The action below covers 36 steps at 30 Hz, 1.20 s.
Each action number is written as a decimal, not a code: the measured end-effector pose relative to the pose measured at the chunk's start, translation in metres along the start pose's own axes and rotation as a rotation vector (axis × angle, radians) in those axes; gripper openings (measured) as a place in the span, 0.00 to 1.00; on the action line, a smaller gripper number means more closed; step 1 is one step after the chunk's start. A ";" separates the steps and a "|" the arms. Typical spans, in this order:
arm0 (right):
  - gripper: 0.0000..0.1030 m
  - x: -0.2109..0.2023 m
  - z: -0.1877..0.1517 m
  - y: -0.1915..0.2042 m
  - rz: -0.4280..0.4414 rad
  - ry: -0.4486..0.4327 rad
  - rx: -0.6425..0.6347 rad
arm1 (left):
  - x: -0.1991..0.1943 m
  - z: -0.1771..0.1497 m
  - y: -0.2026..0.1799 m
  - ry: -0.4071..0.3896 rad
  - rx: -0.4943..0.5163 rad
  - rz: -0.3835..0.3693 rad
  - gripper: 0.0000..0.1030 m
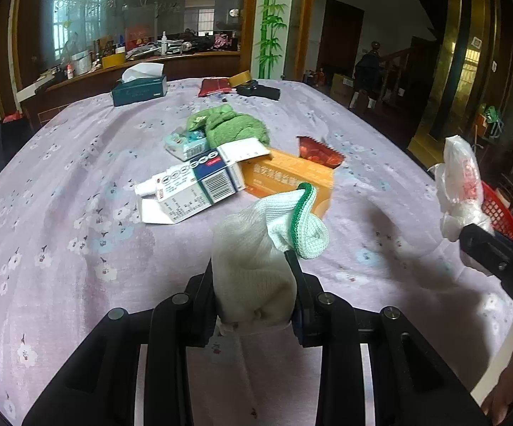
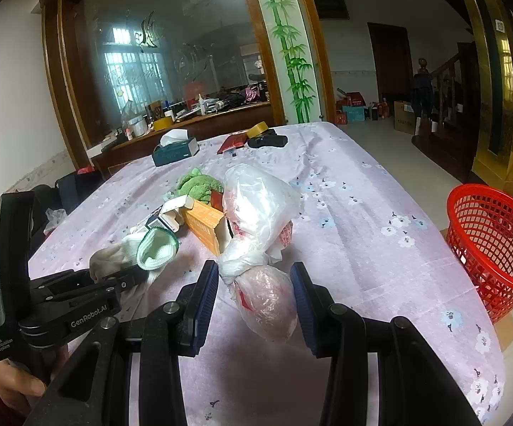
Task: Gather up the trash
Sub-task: 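Hold the white sock in the left gripper while the right gripper holds the plastic bag, then carry sock and bag over the red wastebasket and open both grippers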
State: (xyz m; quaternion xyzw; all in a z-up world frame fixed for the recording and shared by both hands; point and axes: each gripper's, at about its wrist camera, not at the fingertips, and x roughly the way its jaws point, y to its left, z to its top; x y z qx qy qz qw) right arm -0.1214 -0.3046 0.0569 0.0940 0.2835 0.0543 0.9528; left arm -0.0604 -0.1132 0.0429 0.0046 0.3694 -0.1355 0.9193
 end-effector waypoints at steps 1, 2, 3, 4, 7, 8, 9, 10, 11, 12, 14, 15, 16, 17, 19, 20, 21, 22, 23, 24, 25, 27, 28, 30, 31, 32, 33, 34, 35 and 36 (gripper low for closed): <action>0.44 -0.002 0.001 -0.001 -0.001 -0.002 0.000 | -0.002 0.001 -0.002 -0.002 -0.001 -0.008 0.29; 0.44 -0.003 0.001 -0.002 0.001 -0.005 0.001 | -0.005 0.002 -0.004 -0.003 0.002 -0.014 0.29; 0.44 -0.005 0.002 -0.004 0.004 -0.007 0.003 | -0.008 0.004 -0.006 -0.007 0.008 -0.017 0.29; 0.44 -0.006 0.002 -0.004 0.004 -0.010 0.006 | -0.010 0.005 -0.009 -0.010 0.011 -0.022 0.29; 0.44 -0.012 0.004 -0.008 0.006 -0.015 0.012 | -0.016 0.011 -0.017 -0.016 0.021 -0.049 0.29; 0.44 -0.014 0.004 -0.010 0.007 -0.018 0.013 | -0.017 0.014 -0.019 -0.016 0.027 -0.057 0.29; 0.44 -0.017 0.004 -0.012 0.006 -0.022 0.017 | -0.020 0.016 -0.023 -0.018 0.034 -0.066 0.29; 0.44 -0.018 0.005 -0.013 0.006 -0.023 0.019 | -0.021 0.018 -0.026 -0.019 0.038 -0.069 0.29; 0.44 -0.021 0.005 -0.016 0.006 -0.026 0.022 | -0.022 0.020 -0.031 -0.020 0.044 -0.074 0.29; 0.44 -0.024 0.006 -0.019 0.002 -0.033 0.027 | -0.023 0.023 -0.036 -0.018 0.051 -0.086 0.29; 0.44 -0.031 0.010 -0.029 -0.005 -0.048 0.048 | -0.023 0.029 -0.046 -0.014 0.063 -0.106 0.29; 0.44 -0.034 0.012 -0.034 -0.004 -0.053 0.062 | -0.024 0.032 -0.052 -0.014 0.072 -0.113 0.29; 0.44 -0.038 0.014 -0.042 -0.006 -0.060 0.082 | -0.025 0.035 -0.059 -0.016 0.084 -0.121 0.29; 0.44 -0.042 0.017 -0.051 -0.015 -0.070 0.101 | -0.026 0.038 -0.069 -0.021 0.106 -0.131 0.29; 0.44 -0.054 0.022 -0.069 -0.040 -0.092 0.130 | -0.027 0.044 -0.087 -0.029 0.143 -0.153 0.29; 0.44 -0.061 0.025 -0.080 -0.055 -0.107 0.149 | -0.027 0.047 -0.097 -0.028 0.159 -0.171 0.29; 0.44 -0.067 0.027 -0.090 -0.065 -0.119 0.168 | -0.026 0.050 -0.108 -0.024 0.174 -0.195 0.29; 0.44 -0.076 0.030 -0.105 -0.075 -0.134 0.199 | -0.026 0.053 -0.117 -0.021 0.182 -0.213 0.30; 0.44 -0.081 0.032 -0.115 -0.082 -0.141 0.217 | -0.025 0.056 -0.128 -0.016 0.194 -0.239 0.30; 0.44 -0.087 0.033 -0.128 -0.099 -0.150 0.237 | -0.024 0.060 -0.141 -0.008 0.209 -0.268 0.30; 0.45 -0.092 0.036 -0.138 -0.118 -0.157 0.249 | -0.021 0.064 -0.152 -0.001 0.218 -0.293 0.30; 0.45 -0.101 0.039 -0.161 -0.153 -0.160 0.268 | -0.015 0.072 -0.176 0.023 0.231 -0.350 0.30; 0.45 -0.103 0.040 -0.169 -0.162 -0.161 0.279 | -0.012 0.076 -0.188 0.032 0.236 -0.371 0.30; 0.45 -0.107 0.042 -0.190 -0.180 -0.156 0.315 | -0.003 0.083 -0.217 0.037 0.262 -0.409 0.30; 0.45 -0.109 0.043 -0.198 -0.182 -0.156 0.329 | 0.001 0.085 -0.229 0.039 0.269 -0.416 0.30; 0.45 -0.110 0.043 -0.207 -0.188 -0.156 0.348 | 0.004 0.087 -0.239 0.043 0.271 -0.429 0.30; 0.45 -0.112 0.043 -0.216 -0.199 -0.161 0.365 | 0.011 0.089 -0.253 0.056 0.278 -0.452 0.30; 0.45 -0.114 0.044 -0.223 -0.208 -0.165 0.375 | 0.016 0.091 -0.265 0.063 0.281 -0.462 0.30; 0.45 -0.115 0.043 -0.229 -0.216 -0.165 0.382 | 0.024 0.093 -0.279 0.073 0.283 -0.466 0.30; 0.45 -0.117 0.044 -0.236 -0.227 -0.168 0.393 | 0.030 0.095 -0.288 0.084 0.286 -0.474 0.30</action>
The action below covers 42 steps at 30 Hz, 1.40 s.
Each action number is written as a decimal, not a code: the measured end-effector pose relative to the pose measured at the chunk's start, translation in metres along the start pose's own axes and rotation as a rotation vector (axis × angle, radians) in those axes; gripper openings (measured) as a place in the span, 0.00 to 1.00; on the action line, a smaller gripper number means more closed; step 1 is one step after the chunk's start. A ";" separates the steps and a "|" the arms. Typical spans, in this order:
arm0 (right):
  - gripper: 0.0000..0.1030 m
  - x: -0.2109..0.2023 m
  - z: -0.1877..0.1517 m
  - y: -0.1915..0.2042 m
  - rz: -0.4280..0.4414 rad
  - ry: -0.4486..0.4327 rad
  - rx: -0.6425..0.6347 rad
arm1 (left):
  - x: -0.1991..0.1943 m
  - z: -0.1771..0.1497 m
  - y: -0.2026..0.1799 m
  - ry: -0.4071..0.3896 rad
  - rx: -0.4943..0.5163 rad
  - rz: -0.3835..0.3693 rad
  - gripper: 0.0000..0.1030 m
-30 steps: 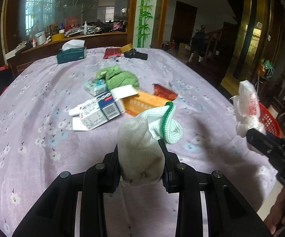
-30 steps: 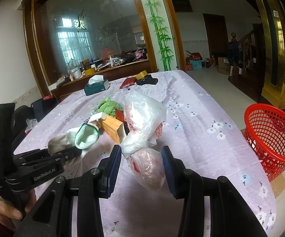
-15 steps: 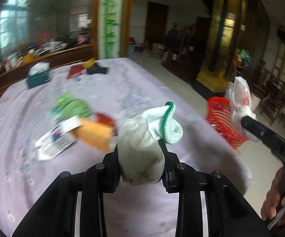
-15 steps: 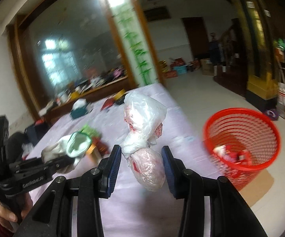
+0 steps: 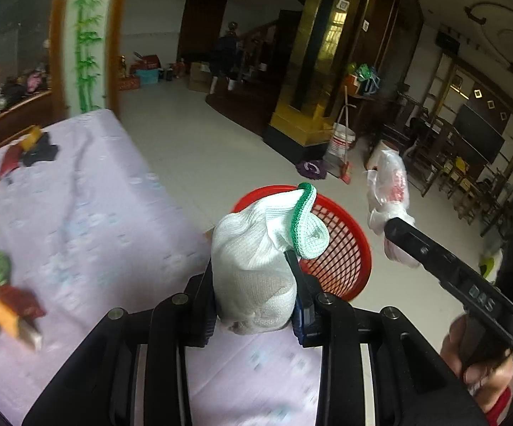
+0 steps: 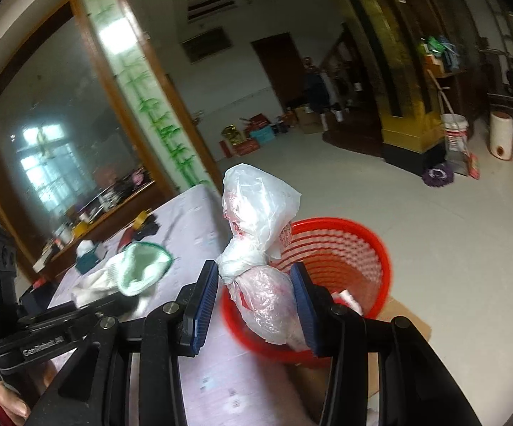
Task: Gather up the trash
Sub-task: 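Carry sock and bag over the red wastebasket and open both grippers, then grasp the white-and-blue medicine box upright with the left gripper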
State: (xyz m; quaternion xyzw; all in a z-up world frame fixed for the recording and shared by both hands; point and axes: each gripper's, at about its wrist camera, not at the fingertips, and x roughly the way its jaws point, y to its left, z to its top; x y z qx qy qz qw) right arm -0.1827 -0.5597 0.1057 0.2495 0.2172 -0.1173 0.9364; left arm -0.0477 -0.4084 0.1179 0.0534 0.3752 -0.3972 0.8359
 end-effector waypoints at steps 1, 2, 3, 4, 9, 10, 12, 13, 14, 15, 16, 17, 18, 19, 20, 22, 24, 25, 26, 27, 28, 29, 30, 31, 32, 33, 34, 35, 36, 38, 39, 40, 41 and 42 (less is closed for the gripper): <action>0.45 0.000 0.003 -0.005 -0.005 -0.003 0.007 | 0.009 0.004 -0.004 0.011 -0.001 -0.014 0.30; 0.45 0.001 0.006 -0.010 -0.011 -0.004 0.013 | 0.023 0.009 -0.010 0.023 -0.006 -0.032 0.30; 0.45 0.002 0.009 -0.014 -0.020 -0.005 0.016 | 0.031 0.011 -0.012 0.028 -0.011 -0.038 0.30; 0.45 0.003 0.011 -0.018 -0.031 -0.008 0.020 | 0.043 0.015 -0.015 0.038 -0.018 -0.052 0.34; 0.45 0.009 0.018 -0.034 -0.049 -0.003 0.039 | 0.070 0.019 -0.013 0.068 -0.044 -0.081 0.53; 0.45 0.012 0.020 -0.037 -0.053 0.001 0.042 | 0.070 0.020 -0.011 0.073 -0.054 -0.094 0.53; 0.45 0.019 0.021 -0.041 -0.059 0.009 0.045 | 0.064 0.019 -0.005 0.067 -0.067 -0.095 0.53; 0.46 0.022 0.021 -0.042 -0.060 0.013 0.047 | 0.060 0.018 -0.002 0.060 -0.067 -0.089 0.53; 0.46 0.026 0.022 -0.043 -0.057 0.020 0.047 | 0.053 0.016 0.002 0.051 -0.068 -0.078 0.53; 0.47 0.030 0.021 -0.043 -0.057 0.031 0.043 | 0.046 0.014 0.007 0.044 -0.071 -0.066 0.53; 0.49 0.036 0.021 -0.042 -0.061 0.044 0.034 | 0.042 0.012 0.010 0.038 -0.074 -0.058 0.53; 0.57 0.040 0.020 -0.042 -0.066 0.054 0.029 | 0.035 0.010 0.014 0.029 -0.079 -0.050 0.54; 0.63 0.045 0.019 -0.041 -0.077 0.065 0.025 | 0.027 0.007 0.019 0.027 -0.083 -0.038 0.54; 0.72 0.050 0.018 -0.040 -0.096 0.079 0.025 | 0.020 0.004 0.024 0.028 -0.087 -0.029 0.54; 0.72 0.051 0.017 -0.040 -0.104 0.079 0.028 | 0.014 0.002 0.029 0.024 -0.092 -0.025 0.54; 0.71 0.045 0.014 -0.038 -0.090 0.064 0.040 | -0.003 -0.005 0.039 0.014 -0.095 0.001 0.54; 0.71 0.035 0.011 -0.029 -0.080 0.041 0.043 | -0.018 -0.013 0.049 0.001 -0.106 0.018 0.54; 0.72 0.032 0.011 -0.024 -0.068 0.035 0.035 | -0.023 -0.017 0.054 -0.004 -0.111 0.022 0.54; 0.72 0.028 0.008 -0.014 -0.048 0.033 0.017 | -0.032 -0.021 0.059 -0.009 -0.118 0.038 0.54; 0.71 0.025 0.005 -0.004 -0.031 0.031 -0.002 | -0.039 -0.025 0.064 -0.016 -0.126 0.043 0.54; 0.72 0.024 0.002 0.005 -0.020 0.031 -0.016 | -0.044 -0.028 0.067 -0.023 -0.132 0.044 0.54; 0.72 0.022 -0.003 0.016 -0.006 0.035 -0.036 | -0.050 -0.032 0.071 -0.030 -0.138 0.052 0.54; 0.71 0.022 -0.009 0.030 0.016 0.042 -0.061 | -0.059 -0.037 0.076 -0.037 -0.143 0.073 0.54; 0.71 0.022 -0.015 0.042 0.033 0.049 -0.082 | -0.064 -0.040 0.081 -0.042 -0.146 0.078 0.54; 0.71 0.024 -0.019 0.052 0.044 0.055 -0.096 | -0.073 -0.045 0.086 -0.049 -0.152 0.082 0.54; 0.71 0.026 -0.024 0.062 0.057 0.064 -0.106 | -0.079 -0.049 0.092 -0.051 -0.154 0.093 0.54; 0.71 0.028 -0.029 0.073 0.078 0.077 -0.117 | -0.083 -0.053 0.097 -0.053 -0.155 0.106 0.54; 0.71 0.031 -0.034 0.083 0.099 0.090 -0.129 | -0.089 -0.058 0.102 -0.056 -0.157 0.119 0.54; 0.71 0.033 -0.040 0.093 0.115 0.103 -0.143 | -0.097 -0.064 0.110 -0.062 -0.161 0.132 0.55; 0.71 0.037 -0.050 0.109 0.141 0.125 -0.169 | -0.107 -0.072 0.120 -0.061 -0.166 0.154 0.56; 0.71 0.039 -0.054 0.117 0.156 0.135 -0.182 | -0.115 -0.079 0.130 -0.067 -0.175 0.173 0.57; 0.71 0.039 -0.058 0.121 0.168 0.141 -0.195 | -0.120 -0.083 0.139 -0.072 -0.182 0.187 0.60; 0.71 0.039 -0.063 0.128 0.180 0.147 -0.212 | -0.126 -0.087 0.148 -0.074 -0.188 0.204 0.62; 0.71 0.039 -0.067 0.136 0.192 0.154 -0.229 | -0.131 -0.091 0.159 -0.075 -0.196 0.221 0.65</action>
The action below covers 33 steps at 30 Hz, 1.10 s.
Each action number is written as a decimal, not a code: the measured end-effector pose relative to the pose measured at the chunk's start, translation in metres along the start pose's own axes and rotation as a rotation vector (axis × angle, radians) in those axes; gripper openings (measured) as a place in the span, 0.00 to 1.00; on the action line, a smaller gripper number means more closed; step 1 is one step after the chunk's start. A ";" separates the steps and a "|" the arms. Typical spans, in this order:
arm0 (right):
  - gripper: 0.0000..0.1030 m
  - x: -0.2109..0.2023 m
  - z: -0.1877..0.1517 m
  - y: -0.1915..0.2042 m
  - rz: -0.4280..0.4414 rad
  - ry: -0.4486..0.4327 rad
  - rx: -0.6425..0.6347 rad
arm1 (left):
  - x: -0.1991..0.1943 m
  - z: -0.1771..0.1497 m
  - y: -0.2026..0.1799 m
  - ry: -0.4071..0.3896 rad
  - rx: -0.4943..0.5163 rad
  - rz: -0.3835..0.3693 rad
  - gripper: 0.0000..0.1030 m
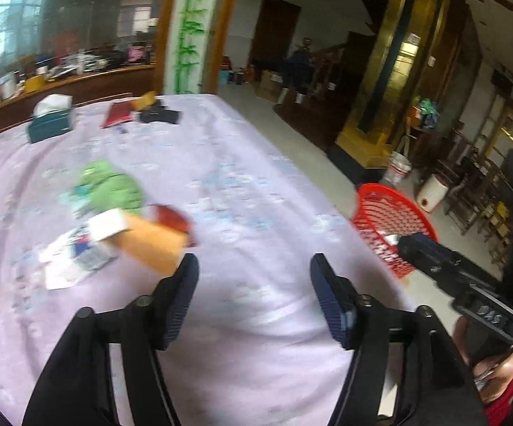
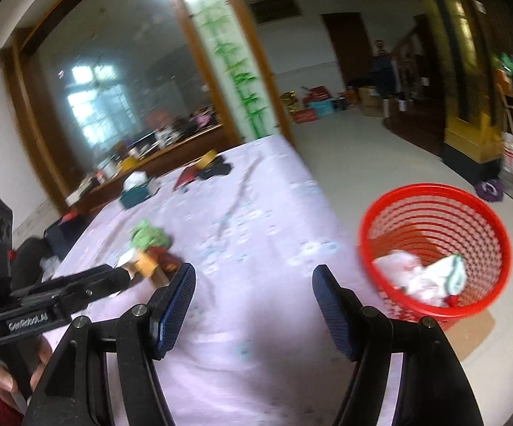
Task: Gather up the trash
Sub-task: 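Grasp the white-and-blue medicine box upright with the left gripper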
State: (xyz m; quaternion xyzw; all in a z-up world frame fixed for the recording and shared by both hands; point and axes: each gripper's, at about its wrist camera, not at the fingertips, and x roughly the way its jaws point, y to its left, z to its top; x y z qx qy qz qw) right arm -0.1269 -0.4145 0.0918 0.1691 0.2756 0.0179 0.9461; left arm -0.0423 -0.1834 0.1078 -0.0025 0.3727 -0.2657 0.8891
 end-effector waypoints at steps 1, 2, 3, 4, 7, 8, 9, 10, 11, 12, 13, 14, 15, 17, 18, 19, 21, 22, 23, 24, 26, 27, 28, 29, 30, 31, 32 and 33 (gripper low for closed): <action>0.71 0.002 -0.002 0.006 0.012 0.005 -0.011 | -0.004 -0.001 0.011 -0.002 -0.009 0.015 0.67; 0.71 0.003 -0.004 0.011 0.020 0.009 -0.017 | -0.007 0.000 0.024 -0.002 -0.016 0.029 0.67; 0.71 0.006 -0.006 0.017 0.028 0.015 -0.024 | -0.009 0.001 0.037 -0.001 -0.024 0.045 0.67; 0.71 0.010 -0.007 0.021 0.034 0.022 -0.031 | -0.010 0.002 0.046 0.003 -0.030 0.054 0.70; 0.71 0.016 -0.014 0.029 0.047 0.040 -0.043 | -0.010 0.011 0.096 0.029 -0.093 0.066 0.72; 0.71 0.018 -0.016 0.033 0.050 0.043 -0.045 | -0.007 0.015 0.112 0.030 -0.112 0.069 0.72; 0.71 0.020 -0.018 0.035 0.055 0.048 -0.045 | -0.004 0.017 0.127 0.030 -0.135 0.098 0.72; 0.71 0.021 -0.020 0.037 0.059 0.053 -0.045 | 0.000 0.019 0.138 0.034 -0.149 0.111 0.72; 0.71 0.022 -0.019 0.039 0.061 0.056 -0.045 | 0.009 0.024 0.153 0.044 -0.157 0.089 0.72; 0.71 0.023 -0.019 0.038 0.064 0.058 -0.044 | 0.015 0.026 0.162 0.052 -0.168 0.080 0.72; 0.71 0.023 -0.020 0.039 0.066 0.059 -0.044 | 0.021 0.027 0.173 0.051 -0.200 0.105 0.72; 0.71 0.023 -0.020 0.040 0.065 0.062 -0.044 | 0.028 0.029 0.187 0.034 -0.243 0.130 0.72; 0.71 0.023 -0.021 0.040 0.063 0.064 -0.045 | 0.035 0.029 0.196 0.038 -0.262 0.103 0.72; 0.71 0.024 -0.022 0.041 0.063 0.067 -0.046 | 0.051 0.030 0.211 0.089 -0.319 0.039 0.72; 0.71 0.023 -0.022 0.041 0.062 0.070 -0.047 | 0.058 0.030 0.218 0.101 -0.351 0.007 0.72; 0.71 0.023 -0.023 0.041 0.060 0.071 -0.047 | 0.062 0.028 0.220 0.113 -0.370 -0.019 0.72; 0.71 0.024 -0.023 0.039 0.058 0.072 -0.046 | 0.073 0.025 0.225 0.160 -0.404 -0.065 0.72; 0.71 0.024 -0.023 0.039 0.057 0.074 -0.044 | 0.072 0.022 0.223 0.165 -0.402 -0.070 0.72; 0.71 0.024 -0.024 0.038 0.057 0.076 -0.040 | 0.068 0.020 0.220 0.154 -0.391 -0.083 0.72; 0.71 0.024 -0.024 0.037 0.059 0.075 -0.037 | 0.065 0.018 0.215 0.154 -0.373 -0.093 0.72; 0.71 0.024 -0.025 0.036 0.061 0.077 -0.032 | 0.059 0.013 0.201 0.169 -0.325 -0.115 0.72; 0.71 0.025 -0.025 0.035 0.063 0.080 -0.029 | 0.055 0.009 0.193 0.175 -0.296 -0.126 0.72; 0.71 0.025 -0.025 0.035 0.065 0.080 -0.026 | 0.056 0.007 0.186 0.182 -0.276 -0.128 0.72; 0.71 0.026 -0.025 0.035 0.068 0.080 -0.024 | 0.054 0.002 0.175 0.187 -0.239 -0.125 0.72; 0.71 0.027 -0.026 0.036 0.070 0.082 -0.024 | 0.052 -0.002 0.166 0.193 -0.201 -0.117 0.72; 0.71 0.028 -0.026 0.036 0.073 0.084 -0.024 | 0.053 -0.005 0.159 0.202 -0.163 -0.099 0.72; 0.71 0.028 -0.026 0.037 0.075 0.085 -0.025 | 0.055 -0.007 0.150 0.209 -0.121 -0.074 0.72; 0.71 0.029 -0.027 0.037 0.077 0.088 -0.025 | 0.058 -0.009 0.145 0.211 -0.089 -0.057 0.72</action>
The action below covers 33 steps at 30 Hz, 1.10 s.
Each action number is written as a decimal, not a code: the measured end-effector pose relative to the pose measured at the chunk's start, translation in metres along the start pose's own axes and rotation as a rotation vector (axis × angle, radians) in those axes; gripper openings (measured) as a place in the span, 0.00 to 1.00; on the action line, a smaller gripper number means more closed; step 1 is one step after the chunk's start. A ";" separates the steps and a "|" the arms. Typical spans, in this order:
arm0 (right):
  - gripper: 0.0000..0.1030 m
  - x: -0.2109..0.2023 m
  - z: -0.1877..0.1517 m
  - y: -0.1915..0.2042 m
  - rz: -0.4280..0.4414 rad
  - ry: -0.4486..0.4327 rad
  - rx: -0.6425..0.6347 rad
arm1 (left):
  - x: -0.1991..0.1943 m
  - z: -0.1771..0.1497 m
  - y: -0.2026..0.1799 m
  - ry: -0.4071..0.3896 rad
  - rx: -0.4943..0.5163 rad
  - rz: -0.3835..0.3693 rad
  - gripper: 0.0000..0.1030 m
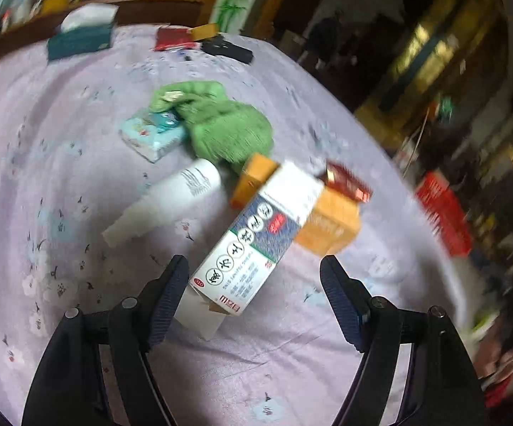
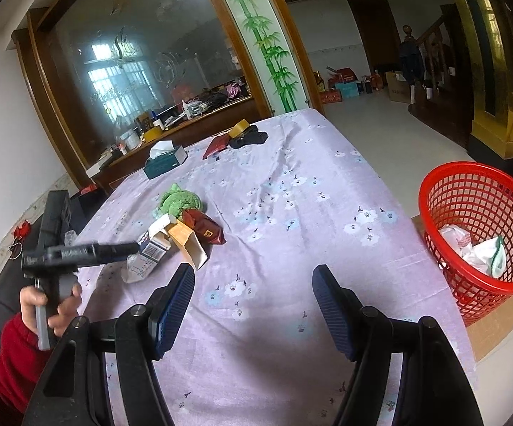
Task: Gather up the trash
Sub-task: 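Grasp the white-and-blue medicine box upright with the left gripper, then grasp the orange box by its end with the right gripper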
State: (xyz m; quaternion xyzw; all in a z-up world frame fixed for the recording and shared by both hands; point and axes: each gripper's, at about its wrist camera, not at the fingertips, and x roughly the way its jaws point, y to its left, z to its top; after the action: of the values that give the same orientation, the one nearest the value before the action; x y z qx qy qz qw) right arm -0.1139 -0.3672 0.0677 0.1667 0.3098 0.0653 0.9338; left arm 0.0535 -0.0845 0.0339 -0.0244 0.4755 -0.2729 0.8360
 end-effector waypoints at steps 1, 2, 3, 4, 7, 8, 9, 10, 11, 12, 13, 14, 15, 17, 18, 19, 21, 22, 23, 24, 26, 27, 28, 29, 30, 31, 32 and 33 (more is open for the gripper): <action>0.71 0.001 -0.001 0.000 0.002 0.002 -0.001 | 0.006 -0.001 -0.007 0.012 0.033 0.021 0.72; 0.71 0.002 -0.001 0.001 0.002 0.005 -0.004 | 0.010 -0.002 -0.012 0.022 0.051 0.039 0.72; 0.71 0.002 -0.002 0.001 0.001 0.007 -0.006 | 0.013 -0.003 -0.015 0.019 0.061 0.057 0.72; 0.71 0.002 -0.003 0.002 0.002 0.007 -0.008 | 0.015 -0.002 -0.018 0.011 0.068 0.073 0.72; 0.71 0.001 -0.005 0.001 -0.003 0.009 -0.012 | 0.023 0.001 -0.023 -0.003 0.066 0.111 0.61; 0.71 0.001 -0.005 0.000 -0.005 0.012 -0.010 | 0.025 0.003 -0.023 -0.007 0.061 0.114 0.55; 0.71 0.002 -0.005 -0.001 -0.003 0.014 -0.008 | 0.028 0.003 -0.024 -0.001 0.056 0.112 0.44; 0.71 0.002 -0.004 -0.001 0.000 0.017 -0.007 | 0.030 0.004 -0.022 0.002 0.050 0.111 0.40; 0.71 0.003 -0.003 -0.001 0.002 0.022 -0.011 | 0.030 0.003 -0.023 -0.007 0.043 0.112 0.40; 0.71 0.005 -0.003 0.001 0.005 0.027 -0.019 | 0.029 0.002 -0.023 -0.015 0.042 0.118 0.39; 0.71 0.007 -0.002 0.003 0.015 0.035 -0.026 | 0.029 0.001 -0.022 -0.017 0.040 0.133 0.37; 0.71 0.010 -0.001 0.005 0.027 0.045 -0.031 | 0.025 -0.002 -0.022 -0.022 0.032 0.147 0.36; 0.72 0.014 0.001 0.008 0.044 0.062 -0.042 | 0.020 -0.005 -0.021 -0.031 0.014 0.144 0.35; 0.71 0.024 0.005 0.019 0.075 0.091 -0.078 | 0.010 -0.010 -0.020 -0.050 -0.020 0.151 0.35; 0.71 0.030 0.008 0.024 0.101 0.110 -0.090 | 0.000 -0.016 -0.020 -0.068 -0.045 0.164 0.36; 0.72 0.038 0.011 0.030 0.136 0.136 -0.101 | -0.006 -0.022 -0.019 -0.081 -0.069 0.181 0.36; 0.71 0.053 0.016 0.040 0.184 0.167 -0.132 | -0.019 -0.034 -0.018 -0.110 -0.106 0.212 0.36; 0.71 0.064 0.020 0.048 0.188 0.182 -0.169 | -0.026 -0.041 -0.019 -0.134 -0.116 0.219 0.36; 0.71 0.073 0.022 0.054 0.180 0.190 -0.196 | -0.032 -0.047 -0.018 -0.152 -0.129 0.223 0.36; 0.71 0.083 0.024 0.061 0.174 0.205 -0.226 | -0.037 -0.051 -0.016 -0.171 -0.142 0.220 0.36; 0.71 0.098 0.027 0.071 0.193 0.232 -0.253 | -0.045 -0.059 -0.008 -0.202 -0.169 0.221 0.36; 0.71 0.105 0.028 0.076 0.214 0.252 -0.256 | -0.048 -0.061 -0.004 -0.221 -0.186 0.234 0.36; 0.71 0.111 0.027 0.081 0.236 0.269 -0.260 | -0.048 -0.062 0.000 -0.229 -0.197 0.240 0.36; 0.71 0.119 0.026 0.086 0.266 0.290 -0.267 | -0.049 -0.063 0.006 -0.234 -0.214 0.239 0.36; 0.71 0.127 0.026 0.092 0.285 0.308 -0.271 | -0.050 -0.064 0.011 -0.240 -0.231 0.236 0.36; 0.71 0.134 0.025 0.096 0.289 0.321 -0.275 | -0.051 -0.064 0.015 -0.250 -0.247 0.237 0.36; 0.71 0.142 0.023 0.100 0.299 0.342 -0.280 | -0.051 -0.065 0.017 -0.256 -0.249 0.243 0.36; 0.71 0.150 0.022 0.105 0.312 0.359 -0.286 | -0.051 -0.065 0.017 -0.256 -0.241 0.250 0.36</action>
State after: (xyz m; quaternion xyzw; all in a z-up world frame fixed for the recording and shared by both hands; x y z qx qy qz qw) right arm 0.0172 -0.2412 0.0377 0.0646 0.4286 0.2796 0.8567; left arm -0.0123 -0.0317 0.0328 -0.0994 0.3939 -0.1029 0.9080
